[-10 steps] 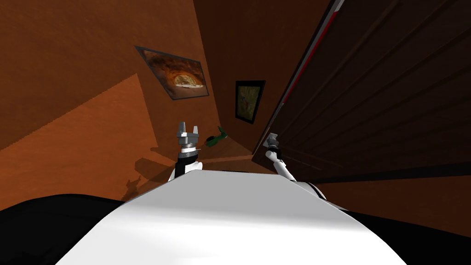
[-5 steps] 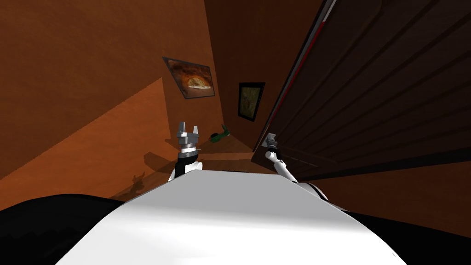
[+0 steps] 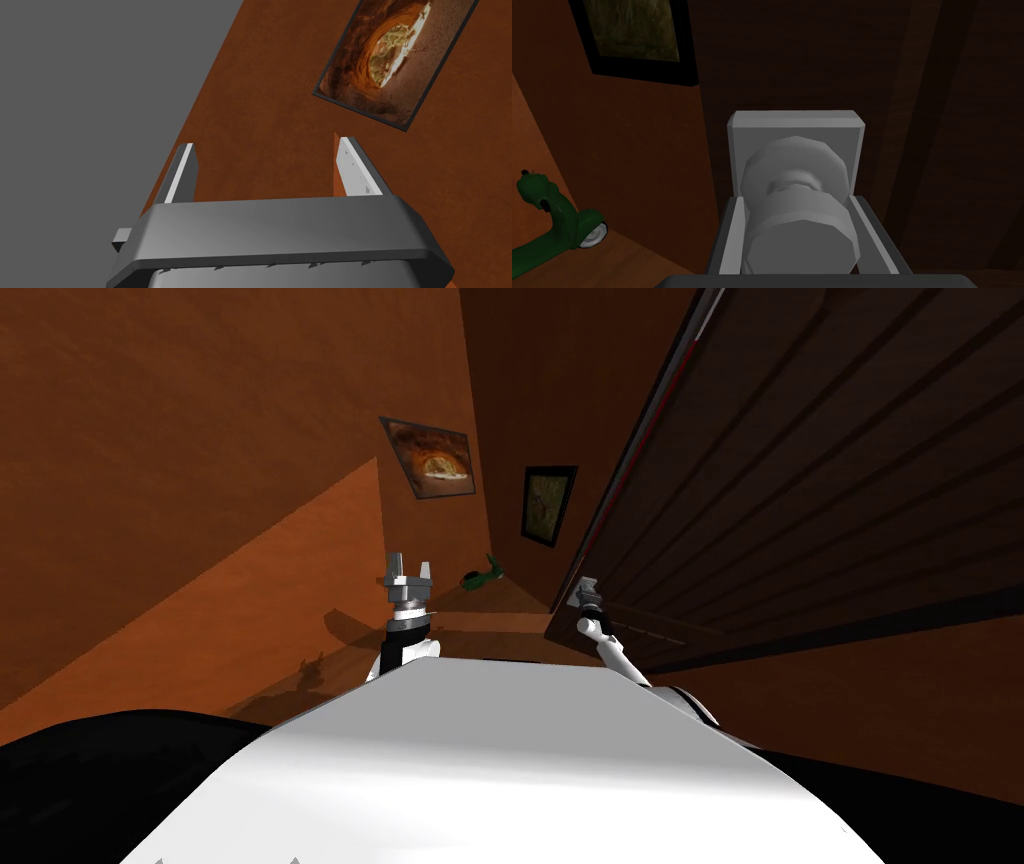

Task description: Pull the door open

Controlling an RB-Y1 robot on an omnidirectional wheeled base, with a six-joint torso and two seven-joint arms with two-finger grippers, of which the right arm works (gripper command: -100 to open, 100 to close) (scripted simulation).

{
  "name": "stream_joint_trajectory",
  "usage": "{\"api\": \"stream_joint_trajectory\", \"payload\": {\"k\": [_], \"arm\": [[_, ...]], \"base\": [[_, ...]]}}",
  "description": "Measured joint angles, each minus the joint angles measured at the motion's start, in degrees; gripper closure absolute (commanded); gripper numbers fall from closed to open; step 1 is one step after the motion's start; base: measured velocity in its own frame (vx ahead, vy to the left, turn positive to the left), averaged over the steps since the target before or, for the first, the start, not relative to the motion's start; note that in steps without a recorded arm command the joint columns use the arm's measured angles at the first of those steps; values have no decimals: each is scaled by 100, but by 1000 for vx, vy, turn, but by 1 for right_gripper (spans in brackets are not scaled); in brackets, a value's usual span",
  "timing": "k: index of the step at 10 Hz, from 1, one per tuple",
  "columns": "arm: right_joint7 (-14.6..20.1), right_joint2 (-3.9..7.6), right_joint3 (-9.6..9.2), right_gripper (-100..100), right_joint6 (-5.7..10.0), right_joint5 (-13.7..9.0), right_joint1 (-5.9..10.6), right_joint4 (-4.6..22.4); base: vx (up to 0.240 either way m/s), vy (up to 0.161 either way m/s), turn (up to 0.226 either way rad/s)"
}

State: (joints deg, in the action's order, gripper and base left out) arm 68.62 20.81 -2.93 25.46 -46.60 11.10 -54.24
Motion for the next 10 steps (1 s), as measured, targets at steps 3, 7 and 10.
{"api": "stream_joint_trajectory", "payload": {"k": [3, 7, 10], "arm": [[161, 104, -199, 100, -18, 28, -74, -132], [279, 164, -374, 100, -63, 54, -156, -251], [446, 284, -564, 100, -27, 90, -185, -343]], "base": [[-218, -59, 98], [-170, -49, 79], [-214, -60, 96]]}}
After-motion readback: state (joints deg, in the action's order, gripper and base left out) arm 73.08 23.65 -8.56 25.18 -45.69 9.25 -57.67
